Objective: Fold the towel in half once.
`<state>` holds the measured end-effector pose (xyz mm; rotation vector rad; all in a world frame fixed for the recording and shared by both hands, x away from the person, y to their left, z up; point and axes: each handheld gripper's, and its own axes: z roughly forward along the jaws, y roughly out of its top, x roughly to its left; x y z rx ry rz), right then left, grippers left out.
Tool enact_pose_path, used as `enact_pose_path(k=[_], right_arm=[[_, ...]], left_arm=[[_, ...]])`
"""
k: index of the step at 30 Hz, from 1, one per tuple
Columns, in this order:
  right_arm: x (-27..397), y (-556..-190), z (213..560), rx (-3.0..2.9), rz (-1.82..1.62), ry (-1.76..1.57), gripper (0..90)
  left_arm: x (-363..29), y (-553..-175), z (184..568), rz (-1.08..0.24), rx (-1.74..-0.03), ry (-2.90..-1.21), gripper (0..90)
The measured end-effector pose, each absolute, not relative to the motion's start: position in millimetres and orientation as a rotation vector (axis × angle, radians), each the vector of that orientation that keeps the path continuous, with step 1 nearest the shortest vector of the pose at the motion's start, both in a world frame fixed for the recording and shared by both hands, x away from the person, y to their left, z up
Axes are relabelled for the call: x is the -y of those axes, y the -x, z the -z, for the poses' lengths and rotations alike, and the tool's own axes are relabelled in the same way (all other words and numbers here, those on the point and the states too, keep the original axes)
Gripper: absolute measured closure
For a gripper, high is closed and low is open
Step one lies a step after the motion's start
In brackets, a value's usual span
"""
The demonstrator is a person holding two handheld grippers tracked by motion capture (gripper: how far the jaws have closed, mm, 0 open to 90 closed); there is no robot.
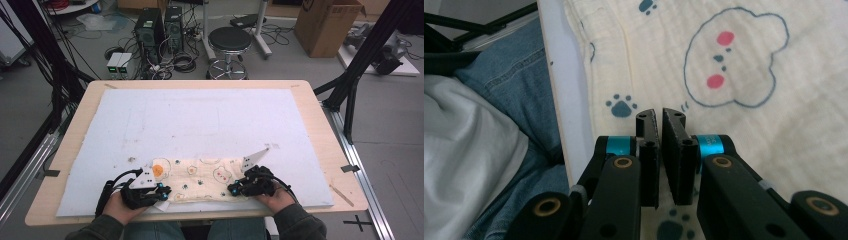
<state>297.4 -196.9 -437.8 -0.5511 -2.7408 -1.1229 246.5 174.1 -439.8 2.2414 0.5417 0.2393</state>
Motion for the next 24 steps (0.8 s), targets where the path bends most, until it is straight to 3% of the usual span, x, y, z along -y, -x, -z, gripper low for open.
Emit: enact_pose_path(k=[9,12,16,24], right_arm=[[194.1,-301.7,419.4,2.744,1.209,0.574,83.0],[188.4,-312.2,405.5,2.733,1.272,0.622,84.8],[173.2,-331.2,395.8,2.730,1.318,0.685,87.5],[136.2,-362.2,412.2,2.694,1.248,0.806,87.9]], left_arm=[[-172.3,-257.3,427.1,-0.233,-0.603,-2.160,69.0],[-168.2,-266.7,421.3,-0.236,-0.633,-2.121,73.0],[-156.5,-282.6,418.5,-0.255,-0.694,-2.121,85.2],[-146.8,-308.7,425.4,-0.300,-0.806,-2.149,87.5]])
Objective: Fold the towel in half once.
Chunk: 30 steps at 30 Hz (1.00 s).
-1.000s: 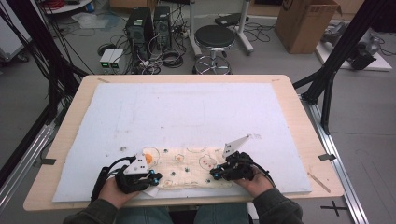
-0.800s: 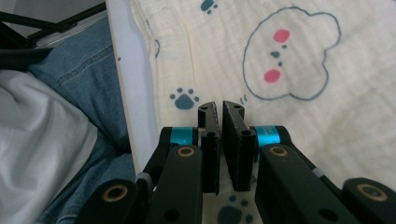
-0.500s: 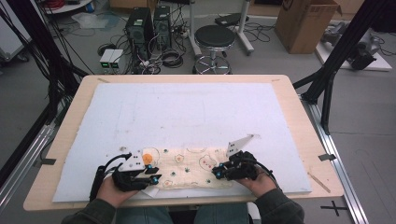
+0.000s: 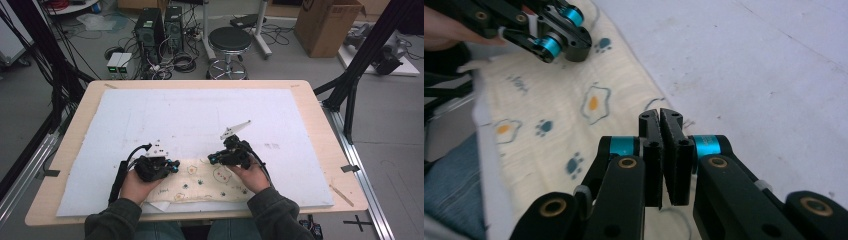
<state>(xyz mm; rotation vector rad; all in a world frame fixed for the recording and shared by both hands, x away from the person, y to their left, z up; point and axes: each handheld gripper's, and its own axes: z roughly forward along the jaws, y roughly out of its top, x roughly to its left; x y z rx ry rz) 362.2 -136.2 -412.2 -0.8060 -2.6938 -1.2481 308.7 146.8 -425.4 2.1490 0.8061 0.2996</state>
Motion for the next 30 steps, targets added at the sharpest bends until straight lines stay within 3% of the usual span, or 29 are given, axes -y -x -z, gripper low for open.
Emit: enact_pose_path(k=[11,30], right_arm=[[128.6,-371.2,432.7,2.744,1.093,0.875,86.4],[178.8,-365.7,437.6,2.676,1.163,0.989,86.6]], left_arm=[[-155.9,-314.9,438.4,-0.296,-0.896,-2.147,87.8],[-163.9,-313.7,442.3,-0.282,-0.875,-2.116,88.0]])
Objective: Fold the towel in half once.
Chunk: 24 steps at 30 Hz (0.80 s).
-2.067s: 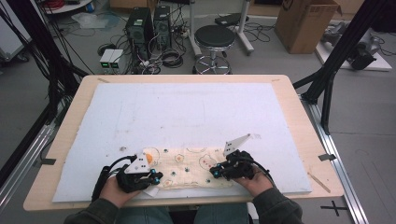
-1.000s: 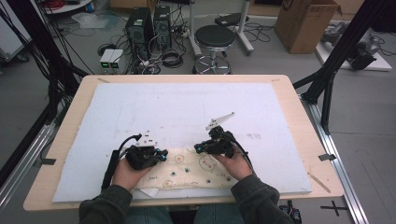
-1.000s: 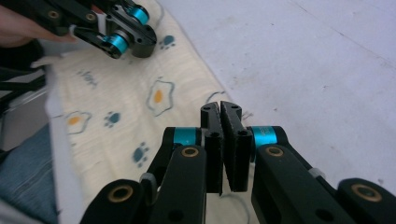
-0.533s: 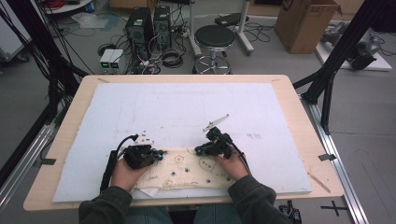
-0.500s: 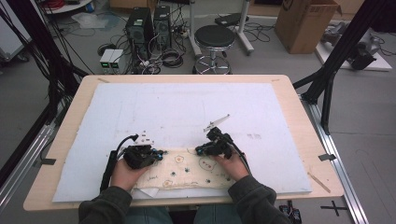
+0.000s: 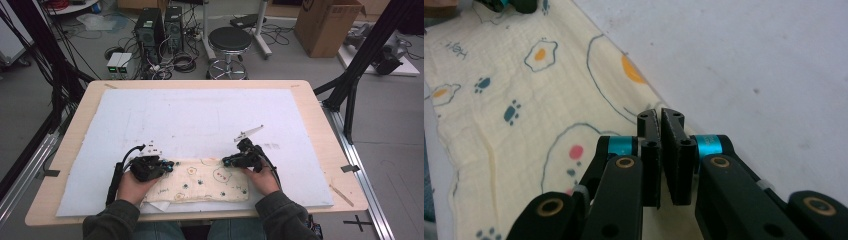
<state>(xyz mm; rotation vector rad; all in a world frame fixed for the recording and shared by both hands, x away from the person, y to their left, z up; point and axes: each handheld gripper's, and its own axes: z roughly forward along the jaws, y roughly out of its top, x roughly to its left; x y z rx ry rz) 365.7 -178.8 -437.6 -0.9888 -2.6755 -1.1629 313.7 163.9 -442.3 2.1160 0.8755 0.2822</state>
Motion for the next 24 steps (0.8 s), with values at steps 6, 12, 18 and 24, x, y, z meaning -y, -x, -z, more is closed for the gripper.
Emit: enact_pose_path(k=[6,12,18,24], right_arm=[[200.6,-363.2,436.7,2.685,1.152,1.017,86.7],[223.3,-358.4,437.9,2.678,1.172,1.060,86.7],[236.8,-354.2,439.2,2.662,1.196,1.083,86.8],[235.5,-351.4,439.7,2.659,1.214,1.086,85.9]], left_arm=[[-163.9,-313.3,442.2,-0.286,-0.873,-2.119,88.1],[-163.0,-312.2,442.1,-0.299,-0.865,-2.126,88.1],[-163.4,-312.5,442.1,-0.298,-0.859,-2.128,88.1],[-165.1,-310.3,438.3,-0.324,-0.862,-2.122,88.1]])
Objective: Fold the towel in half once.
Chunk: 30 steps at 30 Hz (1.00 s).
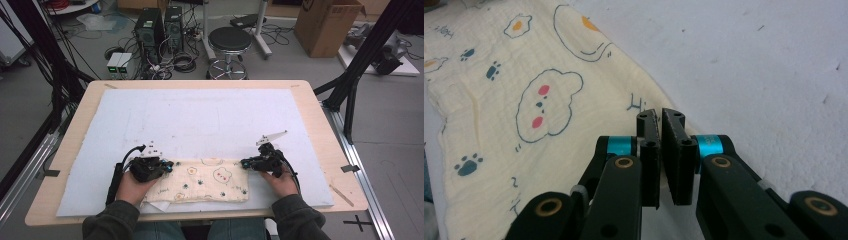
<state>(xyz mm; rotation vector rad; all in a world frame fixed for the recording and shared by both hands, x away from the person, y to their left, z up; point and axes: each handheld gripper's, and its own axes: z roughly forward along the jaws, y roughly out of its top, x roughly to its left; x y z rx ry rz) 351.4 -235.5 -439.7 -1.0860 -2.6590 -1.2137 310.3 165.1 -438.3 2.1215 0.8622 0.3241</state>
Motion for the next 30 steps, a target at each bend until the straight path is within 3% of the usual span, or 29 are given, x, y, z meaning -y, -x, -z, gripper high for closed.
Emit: enact_pose_path(k=[8,16,30], right_arm=[[231.0,-346.2,424.4,2.631,1.379,1.025,85.3],[215.4,-351.7,433.6,2.688,1.265,0.997,84.9],[229.0,-351.0,440.1,2.689,1.218,1.046,84.7]], left_arm=[[-177.9,-309.2,428.0,-0.338,-0.876,-2.059,88.1],[-177.6,-314.0,435.4,-0.344,-0.913,-2.121,88.6],[-185.0,-314.6,440.1,-0.322,-0.940,-2.115,88.3]])
